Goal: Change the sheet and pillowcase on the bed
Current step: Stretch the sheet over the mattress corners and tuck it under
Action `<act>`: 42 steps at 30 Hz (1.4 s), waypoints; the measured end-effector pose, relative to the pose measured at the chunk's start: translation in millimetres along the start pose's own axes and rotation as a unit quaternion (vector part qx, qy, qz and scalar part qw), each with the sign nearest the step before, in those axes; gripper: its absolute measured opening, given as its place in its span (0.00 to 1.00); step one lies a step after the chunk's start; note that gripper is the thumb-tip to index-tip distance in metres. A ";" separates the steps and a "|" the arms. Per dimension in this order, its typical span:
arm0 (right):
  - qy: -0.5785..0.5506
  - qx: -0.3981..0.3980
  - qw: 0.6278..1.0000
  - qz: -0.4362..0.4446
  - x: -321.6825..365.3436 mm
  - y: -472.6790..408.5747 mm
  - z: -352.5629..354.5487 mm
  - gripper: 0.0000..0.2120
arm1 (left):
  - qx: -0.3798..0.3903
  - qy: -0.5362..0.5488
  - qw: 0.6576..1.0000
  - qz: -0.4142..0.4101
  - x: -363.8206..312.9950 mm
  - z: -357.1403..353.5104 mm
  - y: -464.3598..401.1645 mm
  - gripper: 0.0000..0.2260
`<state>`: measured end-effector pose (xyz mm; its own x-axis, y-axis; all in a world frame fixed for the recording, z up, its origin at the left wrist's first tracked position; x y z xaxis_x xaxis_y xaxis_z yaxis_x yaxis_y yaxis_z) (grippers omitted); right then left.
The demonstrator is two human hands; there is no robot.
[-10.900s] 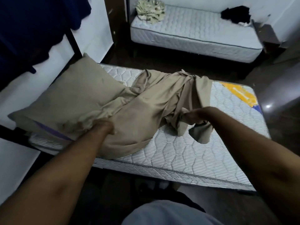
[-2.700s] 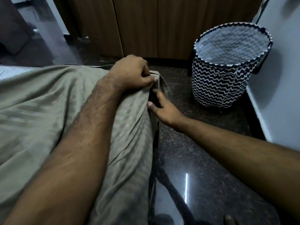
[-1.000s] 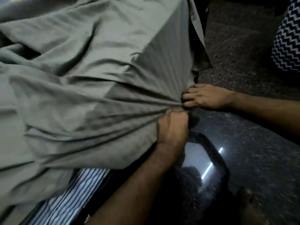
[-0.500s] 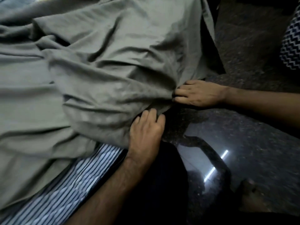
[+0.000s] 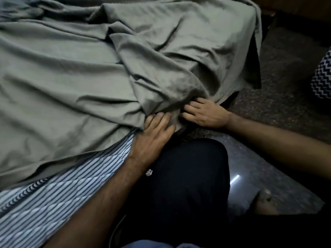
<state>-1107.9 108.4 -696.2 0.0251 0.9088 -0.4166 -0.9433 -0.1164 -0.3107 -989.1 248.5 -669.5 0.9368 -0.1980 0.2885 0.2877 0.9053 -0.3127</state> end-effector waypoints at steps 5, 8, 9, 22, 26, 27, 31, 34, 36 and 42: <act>0.032 -0.035 0.997 -0.066 4.5 3.7 -12.9 0.16 | -0.064 0.016 0.998 0.024 2.4 11.0 -10.9 0.06; -0.009 -0.016 0.999 -0.042 3.5 1.2 -13.2 0.13 | -0.012 0.060 0.997 0.039 -13.8 7.1 -27.3 0.11; -0.025 0.007 1.000 0.007 6.6 3.0 -15.4 0.12 | 0.016 0.064 0.997 0.034 -21.9 6.0 -30.3 0.11; -0.035 0.131 0.980 0.145 18.3 40.0 -49.6 0.11 | 0.443 0.397 0.771 0.229 -43.4 -87.0 -62.4 0.15; -0.058 0.099 0.989 0.093 -11.3 52.3 -45.7 0.14 | 0.297 0.470 0.782 0.280 -41.3 -75.3 -82.4 0.13; -0.049 0.089 0.992 0.076 -22.2 57.9 -42.2 0.14 | 0.257 0.460 0.802 0.281 -40.9 -68.6 -90.7 0.13; 0.014 0.102 0.994 -0.039 -83.3 90.9 -33.2 0.13 | 0.130 0.435 0.861 0.230 -54.6 -52.9 -136.3 0.09; -0.015 0.116 0.981 -0.153 -123.7 110.5 -42.3 0.18 | 0.118 0.376 0.891 0.224 -64.4 -69.7 -164.9 0.18; -0.072 0.121 0.974 -0.176 -134.8 114.7 -54.1 0.22 | 0.134 0.338 0.899 0.245 -70.7 -86.5 -176.6 0.25; -0.079 0.136 0.957 -0.245 -126.2 132.0 -83.3 0.25 | 0.153 0.248 0.918 0.270 -86.2 -113.4 -170.4 0.37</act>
<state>-1208.0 -55.1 -755.8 0.4571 0.8789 -0.1365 -0.8825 0.4290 -0.1928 -1096.3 68.7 -743.7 0.9235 0.2318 -0.3055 -0.2430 0.9700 0.0014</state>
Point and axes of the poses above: each hand's wrist, its own y-axis away from the middle knuckle, its own z-axis out of the back of the hand, x = y × z, the point moved 5 cm from there along -y, towards the middle knuckle, and after that the axes turned 1 degree about y, right-handed, at the moved point
